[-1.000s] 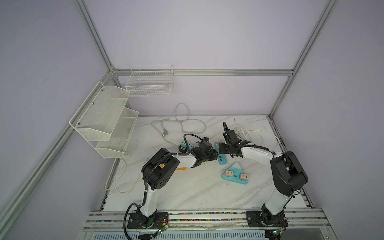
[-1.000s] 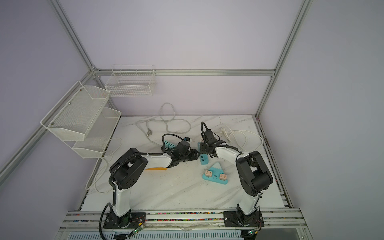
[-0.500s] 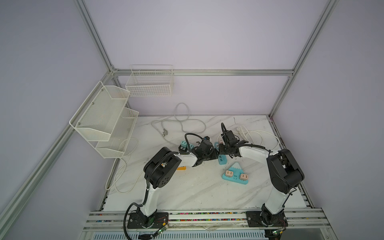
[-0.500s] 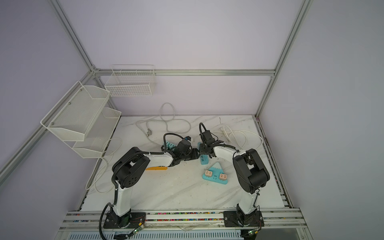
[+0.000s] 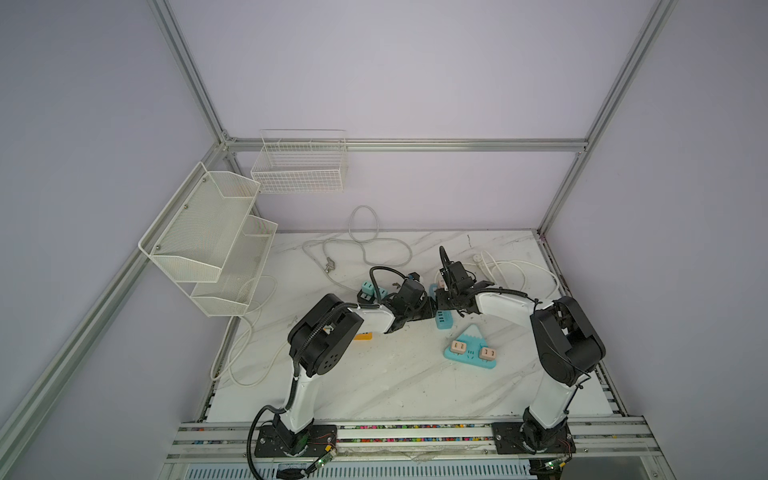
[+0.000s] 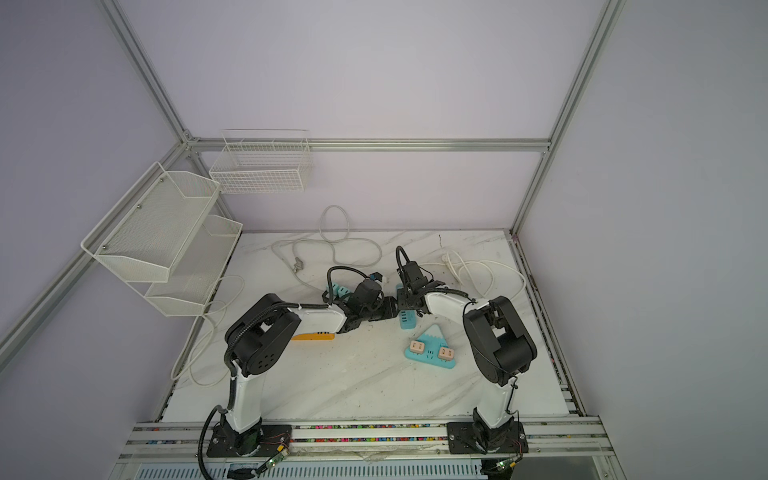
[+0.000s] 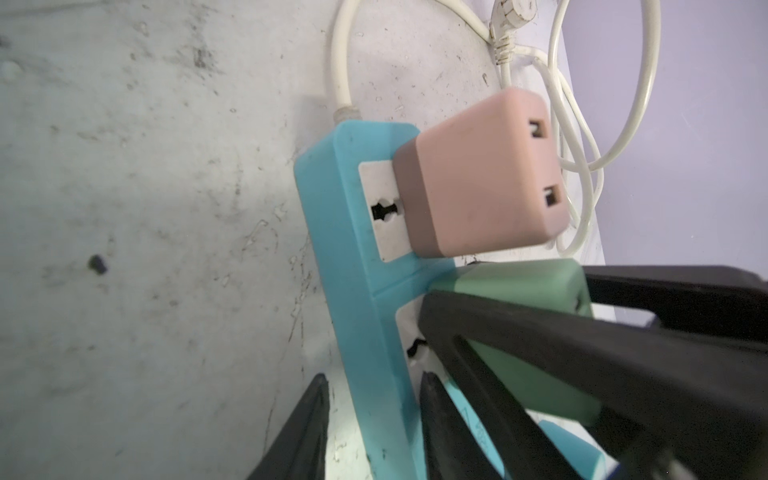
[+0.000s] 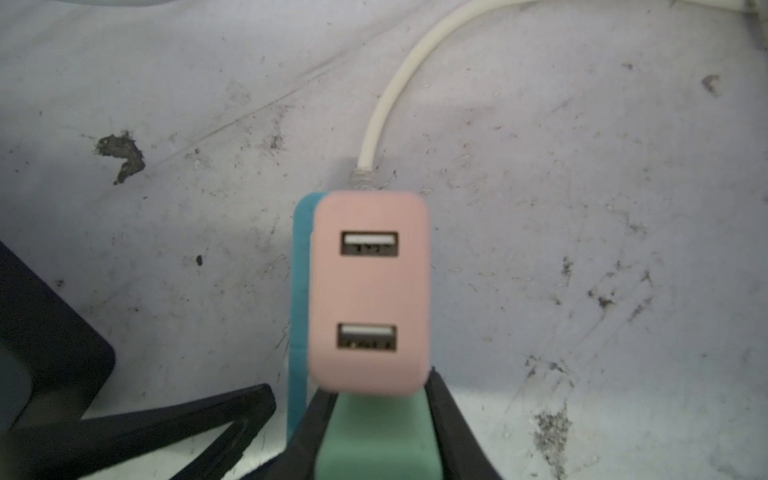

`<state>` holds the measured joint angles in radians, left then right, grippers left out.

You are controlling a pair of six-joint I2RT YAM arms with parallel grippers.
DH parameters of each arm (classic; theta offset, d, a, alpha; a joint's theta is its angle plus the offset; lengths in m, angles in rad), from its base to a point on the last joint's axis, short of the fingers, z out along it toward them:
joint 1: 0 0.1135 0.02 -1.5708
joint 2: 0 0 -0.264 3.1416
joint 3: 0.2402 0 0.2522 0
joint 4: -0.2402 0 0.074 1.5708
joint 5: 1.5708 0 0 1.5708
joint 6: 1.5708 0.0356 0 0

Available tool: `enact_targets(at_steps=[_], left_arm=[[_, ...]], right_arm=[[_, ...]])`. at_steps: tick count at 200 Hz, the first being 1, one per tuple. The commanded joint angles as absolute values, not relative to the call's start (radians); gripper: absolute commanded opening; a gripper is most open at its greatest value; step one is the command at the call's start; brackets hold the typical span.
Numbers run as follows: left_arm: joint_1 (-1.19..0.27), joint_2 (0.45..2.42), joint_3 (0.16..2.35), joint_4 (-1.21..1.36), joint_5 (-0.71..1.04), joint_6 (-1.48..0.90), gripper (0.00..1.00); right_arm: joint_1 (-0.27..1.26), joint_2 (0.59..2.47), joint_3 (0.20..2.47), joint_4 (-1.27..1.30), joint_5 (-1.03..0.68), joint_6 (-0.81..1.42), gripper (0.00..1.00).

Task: Pull the plug off the socket
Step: 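Hold the blue strip with the left gripper while the right gripper grasps the green adapter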

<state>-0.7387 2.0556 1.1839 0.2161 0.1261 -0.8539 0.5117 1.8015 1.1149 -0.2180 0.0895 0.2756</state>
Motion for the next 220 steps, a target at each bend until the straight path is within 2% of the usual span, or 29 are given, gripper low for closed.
enact_targets(at_steps=[1, 71, 84, 159, 220], left_arm=[[-0.732, 2.071, 1.257, 0.207, 0.128, -0.861, 0.37], [-0.735, 2.091, 1.278, 0.218, 0.161, -0.886, 0.40], [-0.735, 2.097, 1.277, 0.198, 0.145, -0.895, 0.39], [-0.735, 2.100, 1.212, 0.144, 0.101, -0.923, 0.33], [-0.743, 2.093, 1.220, 0.101, 0.078, -0.907, 0.31]], right_arm=[[0.517, 1.825, 1.131, -0.242, 0.094, 0.272, 0.28], [0.524, 1.828, 1.152, -0.263, 0.101, 0.270, 0.25], [0.527, 1.824, 1.160, -0.267, 0.108, 0.270, 0.22], [0.532, 1.860, 1.220, -0.294, 0.118, 0.276, 0.21], [0.537, 1.855, 1.244, -0.309, 0.122, 0.285, 0.21]])
